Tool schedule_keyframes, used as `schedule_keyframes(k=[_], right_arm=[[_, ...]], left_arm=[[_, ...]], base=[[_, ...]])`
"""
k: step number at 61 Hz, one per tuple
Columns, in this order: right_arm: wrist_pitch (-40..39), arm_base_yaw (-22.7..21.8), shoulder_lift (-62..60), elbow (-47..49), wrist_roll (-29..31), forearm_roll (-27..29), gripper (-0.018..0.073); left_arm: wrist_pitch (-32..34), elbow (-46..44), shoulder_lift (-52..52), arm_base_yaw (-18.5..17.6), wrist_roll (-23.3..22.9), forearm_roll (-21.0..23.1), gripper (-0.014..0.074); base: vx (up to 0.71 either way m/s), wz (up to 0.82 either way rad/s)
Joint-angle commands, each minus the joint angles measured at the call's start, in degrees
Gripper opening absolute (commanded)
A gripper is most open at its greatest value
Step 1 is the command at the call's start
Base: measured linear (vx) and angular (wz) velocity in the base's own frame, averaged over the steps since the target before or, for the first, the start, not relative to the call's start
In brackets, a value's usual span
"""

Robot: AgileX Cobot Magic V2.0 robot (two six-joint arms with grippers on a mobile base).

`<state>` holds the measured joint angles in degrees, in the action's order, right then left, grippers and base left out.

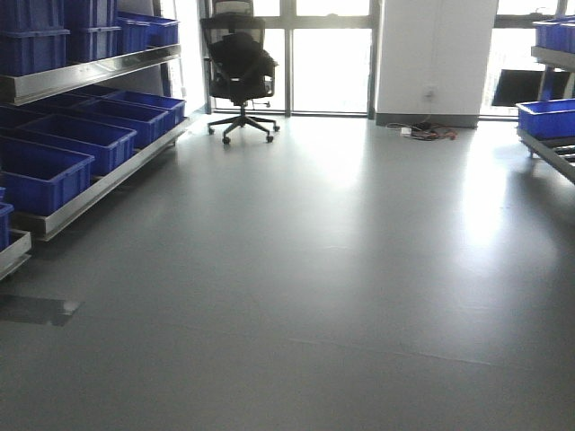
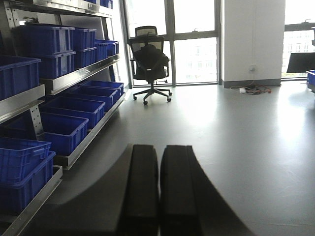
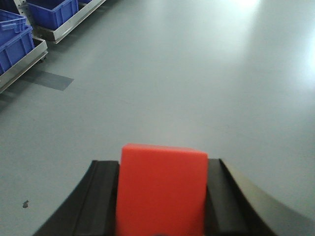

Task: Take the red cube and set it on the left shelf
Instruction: 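Drive the base across the floor toward the shelving of blue bins, then approach the shelf and move the right gripper over a blue bin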

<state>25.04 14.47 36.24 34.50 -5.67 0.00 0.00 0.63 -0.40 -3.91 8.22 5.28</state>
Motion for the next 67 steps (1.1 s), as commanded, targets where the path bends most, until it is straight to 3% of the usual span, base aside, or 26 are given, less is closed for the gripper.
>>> schedule_keyframes(k=[1,67], right_arm=[[-5.1,0.2,0.0,1.6,0.2,-0.3,0.0057],[-5.1,0.2,0.0,1.6,0.2,-0.3,0.0057]], left_arm=[[4.8,1.3,0.5,-0.2,0.1,0.3,0.0106],[4.8,1.3,0.5,-0.2,0.1,0.3,0.0106]], base=[[0.55,0.28],[0.51,0.55]])
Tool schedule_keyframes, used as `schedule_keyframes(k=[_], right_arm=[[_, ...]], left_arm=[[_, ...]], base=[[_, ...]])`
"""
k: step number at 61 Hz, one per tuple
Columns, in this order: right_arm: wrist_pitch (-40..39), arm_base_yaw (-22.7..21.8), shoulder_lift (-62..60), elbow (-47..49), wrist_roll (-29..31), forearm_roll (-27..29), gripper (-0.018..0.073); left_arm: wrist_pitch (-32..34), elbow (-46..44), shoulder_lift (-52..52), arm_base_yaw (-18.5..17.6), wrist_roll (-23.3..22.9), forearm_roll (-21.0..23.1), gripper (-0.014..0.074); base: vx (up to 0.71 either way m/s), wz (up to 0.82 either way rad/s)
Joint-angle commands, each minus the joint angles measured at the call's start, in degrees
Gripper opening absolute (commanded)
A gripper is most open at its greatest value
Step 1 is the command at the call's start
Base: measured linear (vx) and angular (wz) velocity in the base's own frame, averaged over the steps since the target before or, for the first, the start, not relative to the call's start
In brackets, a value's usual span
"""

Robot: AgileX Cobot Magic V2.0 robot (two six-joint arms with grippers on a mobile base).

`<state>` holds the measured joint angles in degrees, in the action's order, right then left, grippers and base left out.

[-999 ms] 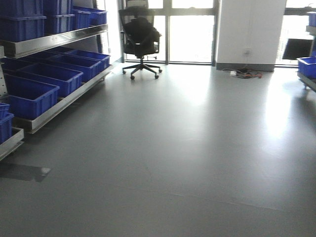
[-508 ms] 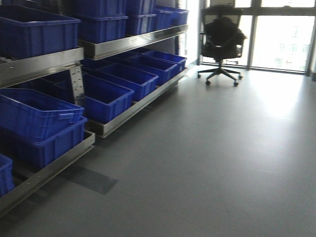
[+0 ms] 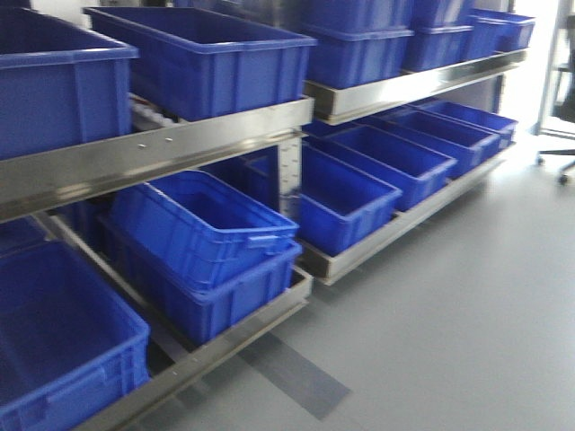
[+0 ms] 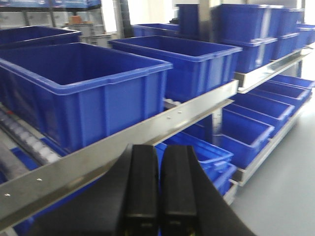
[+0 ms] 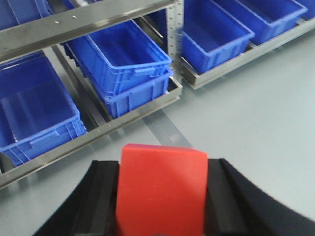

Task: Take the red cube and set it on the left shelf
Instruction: 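Approach the shelf and move the right gripper over a blue bin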

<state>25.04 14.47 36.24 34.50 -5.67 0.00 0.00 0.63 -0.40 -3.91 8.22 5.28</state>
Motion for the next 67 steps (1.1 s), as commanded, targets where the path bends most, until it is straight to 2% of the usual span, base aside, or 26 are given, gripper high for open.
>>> schedule_keyframes(k=[1,35,67], right_arm=[[-5.1,0.2,0.0,1.6,0.2,-0.3,0.0057],[-5.1,0.2,0.0,1.6,0.2,-0.3,0.0057],[-5.1,0.2,0.2,1.6,0.2,-0.3,0.0057]], left_arm=[[4.8,1.3,0.5,-0.2,0.1,0.3,0.0106],[4.8,1.3,0.5,-0.2,0.1,0.3,0.0106],[4.8,1.3,0.5,-0.2,0.1,0.3,0.0106]], base=[[0.5,0.56],[0.42,0.59],[0.22,0.47]])
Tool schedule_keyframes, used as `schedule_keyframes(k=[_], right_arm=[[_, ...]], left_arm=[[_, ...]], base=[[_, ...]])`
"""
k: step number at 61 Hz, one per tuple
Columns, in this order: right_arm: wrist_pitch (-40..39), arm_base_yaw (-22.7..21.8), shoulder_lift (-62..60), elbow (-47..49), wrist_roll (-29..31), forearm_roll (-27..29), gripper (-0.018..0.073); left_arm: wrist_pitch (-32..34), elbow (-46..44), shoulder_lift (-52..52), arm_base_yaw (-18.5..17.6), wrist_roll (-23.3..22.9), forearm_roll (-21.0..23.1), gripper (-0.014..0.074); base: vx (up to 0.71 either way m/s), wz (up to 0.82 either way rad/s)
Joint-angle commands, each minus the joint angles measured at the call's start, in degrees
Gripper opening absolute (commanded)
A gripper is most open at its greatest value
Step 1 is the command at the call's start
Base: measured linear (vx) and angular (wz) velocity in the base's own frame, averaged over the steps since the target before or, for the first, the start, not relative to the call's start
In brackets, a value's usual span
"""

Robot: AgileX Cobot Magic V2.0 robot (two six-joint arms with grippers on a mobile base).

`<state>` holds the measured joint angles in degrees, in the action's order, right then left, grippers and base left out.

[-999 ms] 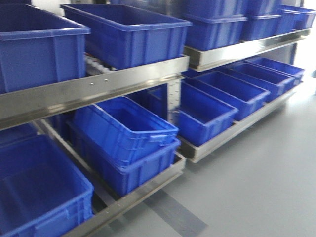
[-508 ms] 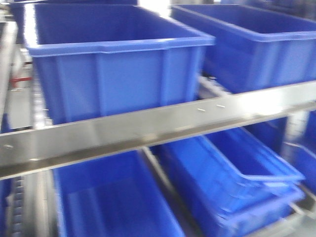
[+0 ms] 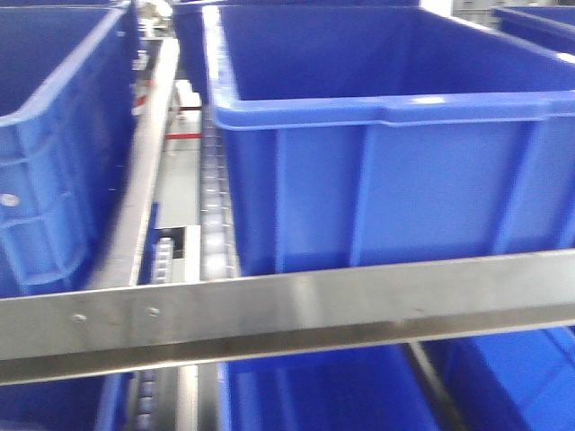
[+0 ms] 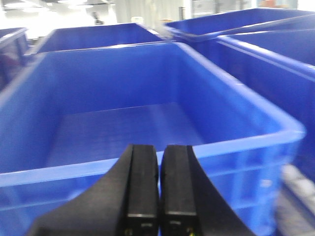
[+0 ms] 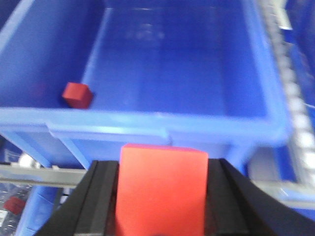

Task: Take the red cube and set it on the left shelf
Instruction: 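Approach the shelf and move the right gripper over a blue bin, then lower the red cube into the blue bin and open the right gripper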

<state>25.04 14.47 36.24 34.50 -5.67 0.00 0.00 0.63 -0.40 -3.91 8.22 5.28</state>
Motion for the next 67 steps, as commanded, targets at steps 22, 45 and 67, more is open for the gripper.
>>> schedule_keyframes(k=[22,45,67], right_arm=[[-5.1,0.2,0.2,1.6,0.2,-0.3,0.0057],[-5.1,0.2,0.2,1.6,0.2,-0.3,0.0057],[-5.1,0.2,0.2,1.6,0.2,-0.3,0.0057]], left_arm=[[4.8,1.3,0.5,-0.2,0.1,0.3,0.0106],[4.8,1.3,0.5,-0.2,0.1,0.3,0.0106],[4.8,1.3,0.5,-0.2,0.1,0.3,0.0106]], base=[[0.08,0.25],[0.02,0.13],[0.0,0.02]])
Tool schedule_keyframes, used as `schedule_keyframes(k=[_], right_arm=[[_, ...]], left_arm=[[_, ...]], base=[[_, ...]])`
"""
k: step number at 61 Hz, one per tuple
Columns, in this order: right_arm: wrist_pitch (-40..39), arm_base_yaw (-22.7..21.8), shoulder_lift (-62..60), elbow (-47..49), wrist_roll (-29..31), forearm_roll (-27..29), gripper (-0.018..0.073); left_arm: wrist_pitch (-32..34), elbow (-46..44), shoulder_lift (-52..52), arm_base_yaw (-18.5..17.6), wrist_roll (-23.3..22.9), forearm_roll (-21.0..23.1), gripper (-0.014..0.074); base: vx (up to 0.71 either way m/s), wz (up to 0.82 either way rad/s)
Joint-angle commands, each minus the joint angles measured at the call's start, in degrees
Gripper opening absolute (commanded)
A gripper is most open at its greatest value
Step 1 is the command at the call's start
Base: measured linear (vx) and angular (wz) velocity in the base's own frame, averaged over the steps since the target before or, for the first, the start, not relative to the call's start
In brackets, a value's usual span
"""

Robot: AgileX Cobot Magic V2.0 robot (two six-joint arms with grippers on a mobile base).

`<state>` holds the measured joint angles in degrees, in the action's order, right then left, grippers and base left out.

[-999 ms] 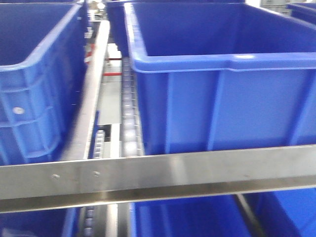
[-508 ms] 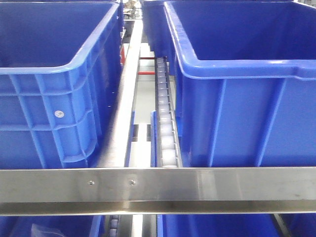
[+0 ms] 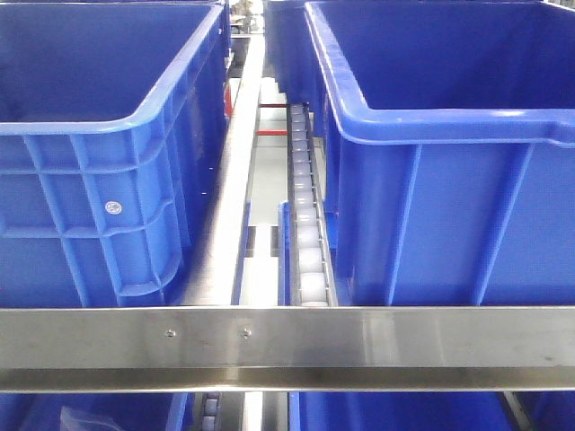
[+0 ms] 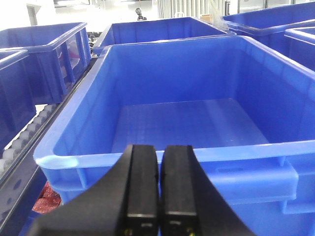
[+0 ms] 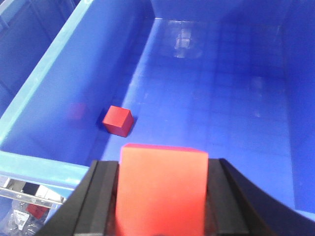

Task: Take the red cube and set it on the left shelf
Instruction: 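Lower the red cube into the blue bin and open the right gripper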

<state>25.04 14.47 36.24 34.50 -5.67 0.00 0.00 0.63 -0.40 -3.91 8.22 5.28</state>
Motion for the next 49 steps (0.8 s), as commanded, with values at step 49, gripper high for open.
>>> schedule_keyframes(k=[49], right_arm=[[-13.0,0.0,1.8,1.6,0.2,-0.3,0.0057]], left_arm=[[4.8,1.3,0.5,-0.2,0.1,0.3,0.0106]], base=[[0.0,0.0]])
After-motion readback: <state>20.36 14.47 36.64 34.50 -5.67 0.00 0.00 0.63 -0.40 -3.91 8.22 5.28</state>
